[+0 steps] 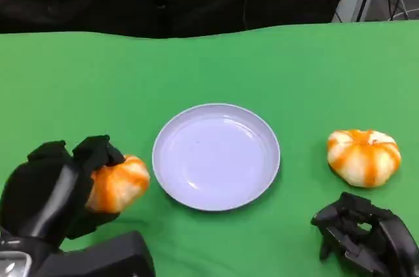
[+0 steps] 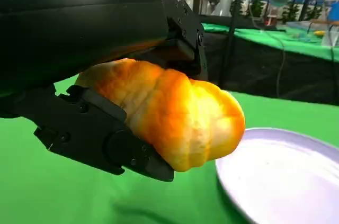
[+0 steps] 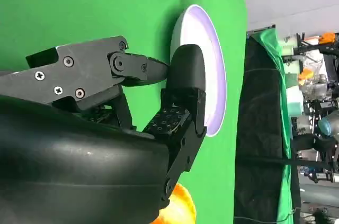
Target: Grasp the bread from the table and place it into the plate.
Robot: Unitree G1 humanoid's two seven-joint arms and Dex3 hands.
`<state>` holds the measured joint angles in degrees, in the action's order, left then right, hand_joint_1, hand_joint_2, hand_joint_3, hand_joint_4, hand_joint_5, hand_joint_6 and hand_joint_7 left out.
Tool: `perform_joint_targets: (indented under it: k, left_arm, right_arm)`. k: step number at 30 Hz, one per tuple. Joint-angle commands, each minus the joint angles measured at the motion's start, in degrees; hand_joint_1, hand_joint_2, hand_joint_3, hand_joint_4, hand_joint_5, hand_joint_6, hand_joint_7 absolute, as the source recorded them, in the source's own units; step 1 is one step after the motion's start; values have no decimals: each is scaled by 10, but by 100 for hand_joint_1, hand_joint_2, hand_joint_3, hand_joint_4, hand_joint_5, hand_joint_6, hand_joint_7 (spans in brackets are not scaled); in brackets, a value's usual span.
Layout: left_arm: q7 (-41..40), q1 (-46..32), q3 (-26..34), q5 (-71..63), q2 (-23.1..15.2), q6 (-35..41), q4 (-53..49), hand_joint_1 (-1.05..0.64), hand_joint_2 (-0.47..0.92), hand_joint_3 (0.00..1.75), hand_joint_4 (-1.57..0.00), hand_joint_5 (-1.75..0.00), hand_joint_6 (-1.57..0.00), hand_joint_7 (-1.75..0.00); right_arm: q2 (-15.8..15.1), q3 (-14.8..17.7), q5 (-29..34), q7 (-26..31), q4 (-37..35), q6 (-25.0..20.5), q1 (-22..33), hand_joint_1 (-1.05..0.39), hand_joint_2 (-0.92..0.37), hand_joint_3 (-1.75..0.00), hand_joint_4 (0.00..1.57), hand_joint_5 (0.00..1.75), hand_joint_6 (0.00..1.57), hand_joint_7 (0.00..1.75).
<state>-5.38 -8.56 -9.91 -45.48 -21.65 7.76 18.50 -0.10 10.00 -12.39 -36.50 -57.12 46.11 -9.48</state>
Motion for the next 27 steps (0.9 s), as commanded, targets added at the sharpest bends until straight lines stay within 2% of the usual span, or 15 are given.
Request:
perform_joint_targets:
  k: [1,9,19,23,27]
  left_arm:
    - [9,16,-2,6,8,-14,7,-8,92,8,-71,-175,-88,-110]
    - [-11,60,-17,13,24,-68,-39,-9,92,6,-71,-175,-87,-110]
    - [-28,138,-36,40,52,-134,-157,-11,92,8,-71,-175,-84,-114]
    - [-32,183,-52,43,74,-145,-209,-11,92,9,-71,-175,-79,-126]
    - [-38,212,-62,47,85,-155,-246,-10,92,9,-71,-175,-77,-129]
  right_arm:
    - [-6,1,-2,2,-3,3,-5,-24,-92,-40,67,170,84,97]
    - [-5,-4,8,18,-5,6,-6,-24,-92,-40,67,170,83,98]
    - [0,-12,16,40,-13,17,-11,-25,-92,-41,66,171,84,98]
    - [1,-16,22,55,-8,16,-10,-25,-92,-40,67,169,84,97]
    - [5,-19,25,62,0,14,-5,-25,-92,-40,67,169,84,96]
